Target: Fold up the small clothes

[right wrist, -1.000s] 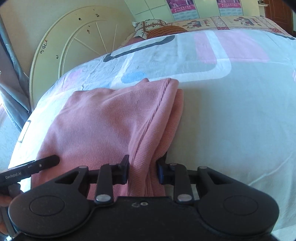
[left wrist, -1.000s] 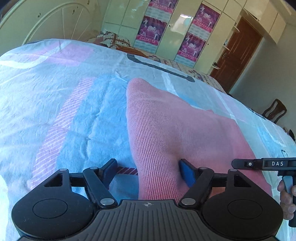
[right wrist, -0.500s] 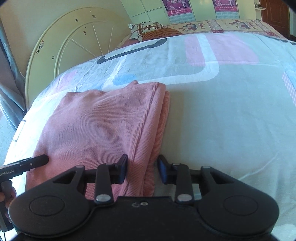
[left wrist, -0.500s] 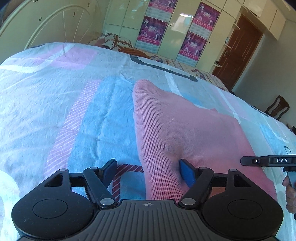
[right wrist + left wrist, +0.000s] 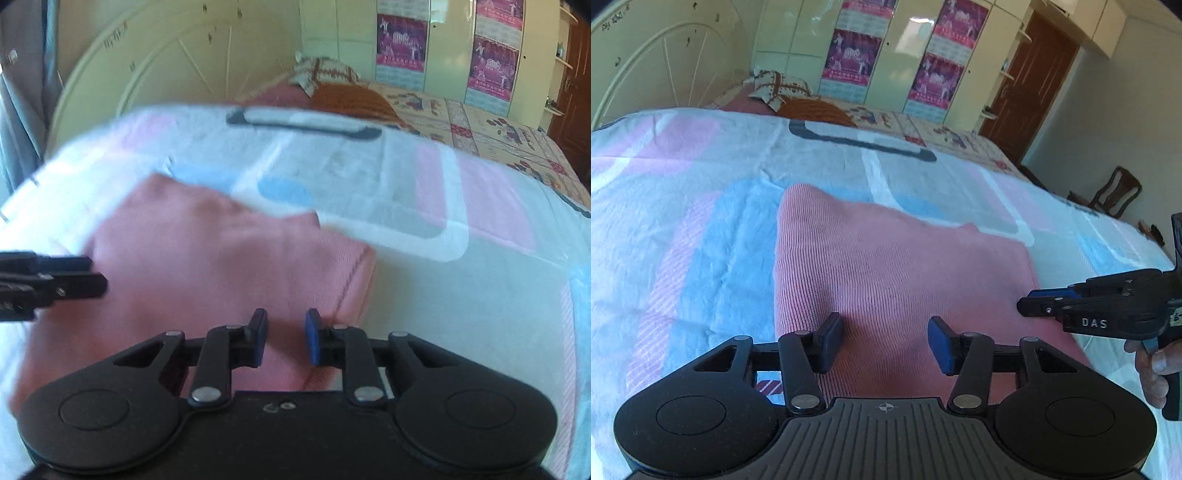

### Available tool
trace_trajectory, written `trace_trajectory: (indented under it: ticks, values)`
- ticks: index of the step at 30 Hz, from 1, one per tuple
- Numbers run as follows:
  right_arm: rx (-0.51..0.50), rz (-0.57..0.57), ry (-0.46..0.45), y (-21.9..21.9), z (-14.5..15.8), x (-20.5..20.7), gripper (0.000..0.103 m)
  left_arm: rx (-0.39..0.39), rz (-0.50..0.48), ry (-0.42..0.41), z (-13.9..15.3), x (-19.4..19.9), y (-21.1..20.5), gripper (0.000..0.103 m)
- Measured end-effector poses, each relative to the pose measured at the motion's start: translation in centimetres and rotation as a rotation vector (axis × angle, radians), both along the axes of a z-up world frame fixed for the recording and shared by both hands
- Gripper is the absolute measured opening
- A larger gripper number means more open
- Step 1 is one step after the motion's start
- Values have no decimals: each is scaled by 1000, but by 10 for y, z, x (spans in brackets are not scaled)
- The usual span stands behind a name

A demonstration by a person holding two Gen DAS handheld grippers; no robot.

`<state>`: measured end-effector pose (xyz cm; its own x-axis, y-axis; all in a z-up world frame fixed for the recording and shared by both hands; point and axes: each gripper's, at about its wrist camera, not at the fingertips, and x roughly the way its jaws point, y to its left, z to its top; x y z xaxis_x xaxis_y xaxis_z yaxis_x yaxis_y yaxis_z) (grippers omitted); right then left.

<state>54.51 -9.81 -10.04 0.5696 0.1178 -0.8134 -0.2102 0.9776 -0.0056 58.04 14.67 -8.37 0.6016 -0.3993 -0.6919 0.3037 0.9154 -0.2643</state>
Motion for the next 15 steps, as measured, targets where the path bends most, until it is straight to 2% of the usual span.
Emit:
trace_trajectory:
  ticks: [2,8,10,15]
  values:
    - [-16,4,-25,-4,-11,-1,13,-1,-3,-6,-3,-2,0,51]
    - [-5,-42,-14,-10,-9,-1,13,55,-43,-30,7,-8,-5,51]
    - [-13,-53,-14,-7,0,-6,20,55,-42,-55,18,-18,-5,51]
    - [12,51,-44,6,23,-46,19,135,-40,-94,33,-57,-4,51]
